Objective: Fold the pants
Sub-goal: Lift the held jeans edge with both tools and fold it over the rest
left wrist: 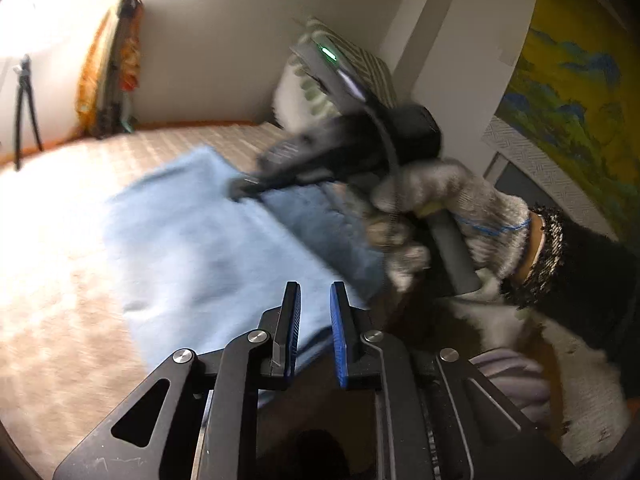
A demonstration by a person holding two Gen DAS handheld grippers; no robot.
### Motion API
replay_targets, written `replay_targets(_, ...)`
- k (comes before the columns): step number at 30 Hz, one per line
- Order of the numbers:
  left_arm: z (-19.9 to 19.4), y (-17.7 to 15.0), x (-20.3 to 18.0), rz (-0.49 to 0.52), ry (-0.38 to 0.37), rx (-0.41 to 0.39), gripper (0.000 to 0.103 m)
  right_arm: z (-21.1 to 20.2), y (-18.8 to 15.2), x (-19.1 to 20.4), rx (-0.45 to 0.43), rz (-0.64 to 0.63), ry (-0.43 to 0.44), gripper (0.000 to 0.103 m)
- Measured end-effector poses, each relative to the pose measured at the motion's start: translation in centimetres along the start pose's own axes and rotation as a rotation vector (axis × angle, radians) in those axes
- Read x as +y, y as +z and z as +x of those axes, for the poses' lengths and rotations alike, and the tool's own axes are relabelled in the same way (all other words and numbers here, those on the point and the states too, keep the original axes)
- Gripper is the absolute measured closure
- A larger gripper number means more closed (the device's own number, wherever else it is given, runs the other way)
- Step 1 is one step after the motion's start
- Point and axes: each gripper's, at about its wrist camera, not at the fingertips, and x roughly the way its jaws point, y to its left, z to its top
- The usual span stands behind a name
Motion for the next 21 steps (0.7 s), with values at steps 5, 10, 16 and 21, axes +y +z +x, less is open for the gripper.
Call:
replay_targets(5,-0.1,0.1,2.7,0.04,0.138,-0.013,0.09,-0.1,-0.4,-1.8,-0.019,0.029,-0.013,0.101)
replay_targets(10,1.6,-1.0,4.2,0.042,0.155,0.063,0.09,-0.1,-0.8,-3.4,-0.026,0.043,-0.033,0.101)
replay_targets(16,3.1,-3.3,1.3,0.102,0.089,0.104,0.09,-0.2,-0.9,-5.1,-0.036,0.069,-0.039,0.101)
replay_targets(21,1.2,-5.1,-0.3,0.166,0.034,0.09,0.089,-0.9,-0.5,-5.6,-0.057,0.071,-0.048,0.101)
